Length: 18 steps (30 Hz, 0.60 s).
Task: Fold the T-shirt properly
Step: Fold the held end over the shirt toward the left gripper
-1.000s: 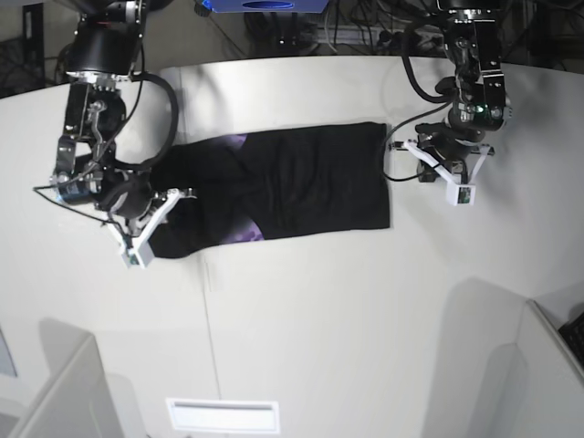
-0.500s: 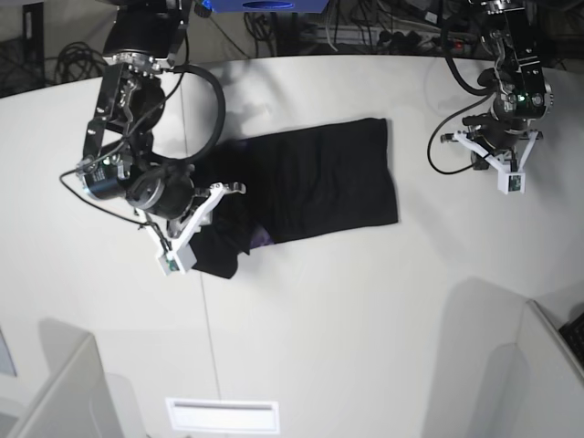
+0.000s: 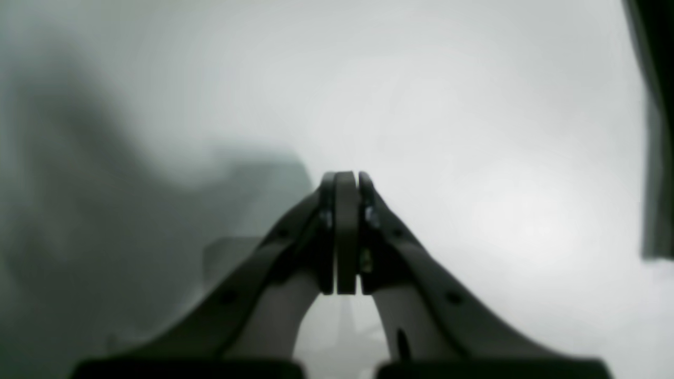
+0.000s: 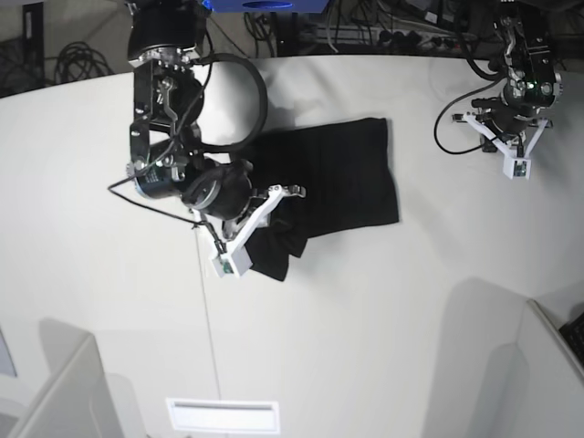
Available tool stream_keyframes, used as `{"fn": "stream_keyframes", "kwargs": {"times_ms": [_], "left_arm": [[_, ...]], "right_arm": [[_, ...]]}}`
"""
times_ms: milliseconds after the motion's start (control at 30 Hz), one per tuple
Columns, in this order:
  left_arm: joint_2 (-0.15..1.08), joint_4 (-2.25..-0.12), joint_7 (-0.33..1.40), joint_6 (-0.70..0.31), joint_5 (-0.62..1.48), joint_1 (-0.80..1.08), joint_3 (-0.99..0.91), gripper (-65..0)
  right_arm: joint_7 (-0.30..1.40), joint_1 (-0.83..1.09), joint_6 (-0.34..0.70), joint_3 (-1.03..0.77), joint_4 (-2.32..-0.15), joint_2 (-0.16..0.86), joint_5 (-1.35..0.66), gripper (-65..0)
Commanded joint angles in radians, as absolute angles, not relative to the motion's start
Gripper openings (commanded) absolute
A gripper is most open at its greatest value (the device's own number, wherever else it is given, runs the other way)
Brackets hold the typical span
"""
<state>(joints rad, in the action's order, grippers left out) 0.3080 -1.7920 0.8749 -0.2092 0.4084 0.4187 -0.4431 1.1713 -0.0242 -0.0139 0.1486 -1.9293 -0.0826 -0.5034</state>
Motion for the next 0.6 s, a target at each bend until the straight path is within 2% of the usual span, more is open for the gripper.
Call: {"fn": "stream_keyframes", "kwargs": {"times_ms": [0, 300, 467, 567], "left_arm": [[0.325, -1.822, 0.857, -0.200, 0.403, 0.429, -0.478, -65.0], [0.326, -1.873, 0.857, -0.208, 0.404, 0.469, -0.587, -65.0], [0.320, -1.873, 0.857, -0.346, 0.404, 0.487, -0.654, -65.0], [0.318, -1.867, 0.857, -0.380, 0.404, 0.489, -0.687, -65.0]], "right_arm": [[1.139, -0.045, -0.025, 0.166, -1.946, -0.088, -0.527, -65.0], [1.098, -0.059, -0.108, 0.305, -1.917, -0.090, -0.526, -65.0], [1.018, -0.067, -0.127, 0.377, -1.808, -0.088, -0.526, -65.0], [0.987, -0.065, -0.127, 0.409, -1.773, -0.088, -0.526, -65.0]]}}
